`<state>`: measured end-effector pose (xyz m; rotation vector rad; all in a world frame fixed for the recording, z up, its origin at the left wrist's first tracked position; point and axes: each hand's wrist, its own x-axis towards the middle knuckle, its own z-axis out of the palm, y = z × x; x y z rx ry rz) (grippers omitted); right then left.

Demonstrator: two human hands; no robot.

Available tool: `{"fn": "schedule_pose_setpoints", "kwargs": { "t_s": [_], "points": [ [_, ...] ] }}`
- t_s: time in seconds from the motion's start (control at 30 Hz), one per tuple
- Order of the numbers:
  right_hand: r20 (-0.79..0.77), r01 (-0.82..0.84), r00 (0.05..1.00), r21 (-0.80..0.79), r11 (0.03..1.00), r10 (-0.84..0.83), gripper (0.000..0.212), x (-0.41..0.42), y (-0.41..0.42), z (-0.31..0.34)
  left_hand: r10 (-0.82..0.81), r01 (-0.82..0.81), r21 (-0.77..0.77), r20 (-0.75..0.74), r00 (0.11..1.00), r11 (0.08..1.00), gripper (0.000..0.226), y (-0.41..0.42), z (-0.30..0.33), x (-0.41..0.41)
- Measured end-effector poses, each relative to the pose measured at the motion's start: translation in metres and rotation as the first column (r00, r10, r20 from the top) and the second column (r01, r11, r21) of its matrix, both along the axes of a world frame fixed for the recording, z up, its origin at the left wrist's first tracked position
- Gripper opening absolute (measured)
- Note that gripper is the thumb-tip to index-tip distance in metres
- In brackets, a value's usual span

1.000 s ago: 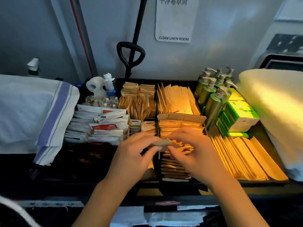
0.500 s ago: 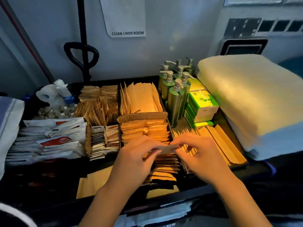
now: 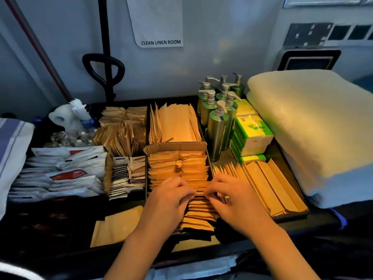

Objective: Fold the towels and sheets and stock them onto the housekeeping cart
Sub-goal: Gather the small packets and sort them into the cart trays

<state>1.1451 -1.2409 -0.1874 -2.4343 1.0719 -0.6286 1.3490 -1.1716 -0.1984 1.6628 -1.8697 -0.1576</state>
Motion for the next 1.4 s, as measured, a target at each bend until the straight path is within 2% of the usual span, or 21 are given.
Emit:
{"fn": "schedule_pose_setpoints", "kwargs": {
  "t_s": [0.13, 0.3, 0.5, 0.6, 0.73, 1.0, 1.23, 1.4],
  "points": [
    [-0.109, 0.023, 0.994, -0.02, 1.0, -0.025, 0.016, 0.002, -0.006, -0.001, 0.056, -0.056, -0.016, -0.022, 0.998, 0.998, 0.021, 0.002, -0.002, 0.003],
    [-0.201, -0.01, 0.98, -0.041, 0.999, 0.002, 0.021, 0.008, -0.006, 0.002, 0.136, -0.136, 0.014, 0.023, 0.99, 0.991, 0.014, -0.006, -0.005, 0.002],
    [-0.236, 0.008, 0.972, -0.025, 1.0, -0.013, 0.02, 0.015, -0.008, 0.009, 0.118, -0.121, 0.069, 0.056, 0.991, 0.99, 0.012, -0.007, -0.005, 0.006],
    [-0.21, 0.007, 0.978, -0.018, 1.0, -0.011, 0.019, 0.015, -0.006, 0.012, 0.097, -0.094, 0.071, -0.034, 0.995, 0.993, 0.012, 0.001, 0.0, 0.015],
    [-0.13, -0.005, 0.992, -0.026, 1.0, 0.002, 0.018, 0.027, 0.001, 0.018, 0.165, -0.163, 0.024, -0.083, 0.983, 0.986, 0.013, 0.02, 0.007, 0.039],
    [-0.145, -0.202, 0.97, -0.033, 0.979, 0.195, 0.023, 0.095, 0.025, 0.018, 0.282, -0.285, -0.008, -0.123, 0.951, 0.958, 0.013, 0.067, 0.004, 0.096],
    [-0.244, -0.321, 0.921, -0.034, 0.946, 0.304, 0.029, 0.159, 0.051, 0.015, 0.334, -0.335, 0.009, -0.114, 0.936, 0.942, 0.013, 0.109, -0.008, 0.14],
    [-0.439, -0.34, 0.847, -0.014, 0.94, 0.3, 0.032, 0.198, 0.065, 0.001, 0.333, -0.334, 0.007, -0.098, 0.938, 0.942, 0.013, 0.129, -0.018, 0.161]
  ]
}}
